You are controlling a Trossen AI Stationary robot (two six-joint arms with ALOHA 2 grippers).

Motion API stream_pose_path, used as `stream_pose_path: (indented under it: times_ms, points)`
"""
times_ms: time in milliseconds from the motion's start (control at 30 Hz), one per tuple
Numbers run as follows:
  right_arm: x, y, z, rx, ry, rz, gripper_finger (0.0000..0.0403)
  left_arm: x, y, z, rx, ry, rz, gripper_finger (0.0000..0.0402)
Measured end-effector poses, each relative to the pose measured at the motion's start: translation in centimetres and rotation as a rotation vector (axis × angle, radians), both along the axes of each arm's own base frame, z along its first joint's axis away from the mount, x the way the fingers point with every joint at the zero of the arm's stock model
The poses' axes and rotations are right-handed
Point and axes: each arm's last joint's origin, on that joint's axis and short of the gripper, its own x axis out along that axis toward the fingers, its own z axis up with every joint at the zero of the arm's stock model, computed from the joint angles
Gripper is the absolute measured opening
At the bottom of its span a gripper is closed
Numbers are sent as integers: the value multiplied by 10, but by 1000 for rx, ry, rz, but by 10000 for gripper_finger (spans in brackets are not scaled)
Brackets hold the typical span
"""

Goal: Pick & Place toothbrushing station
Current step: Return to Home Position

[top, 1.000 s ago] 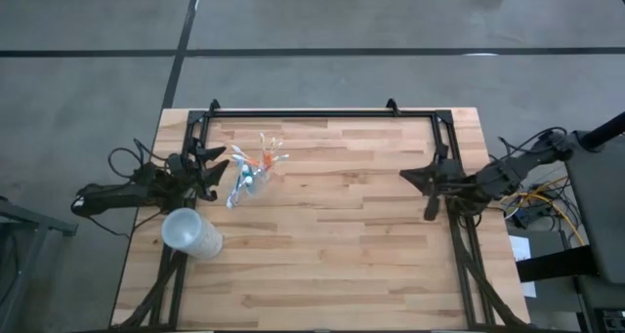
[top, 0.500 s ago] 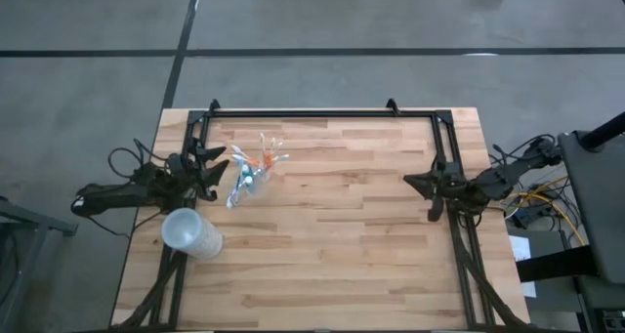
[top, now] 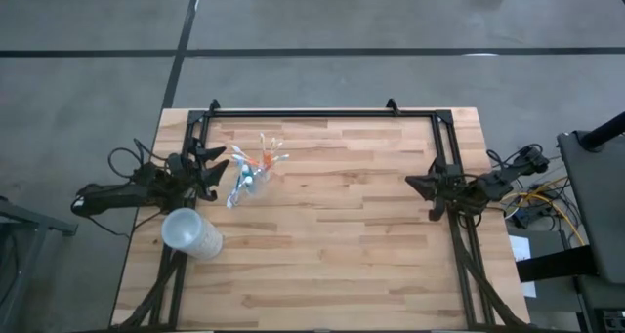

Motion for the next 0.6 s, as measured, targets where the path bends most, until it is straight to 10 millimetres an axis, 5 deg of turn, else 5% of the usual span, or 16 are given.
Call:
stream_pose_path:
  times_ms: [600]
  points:
    - [4,3,-24,0,29,2,13,0,0,0,0,0,0,195]
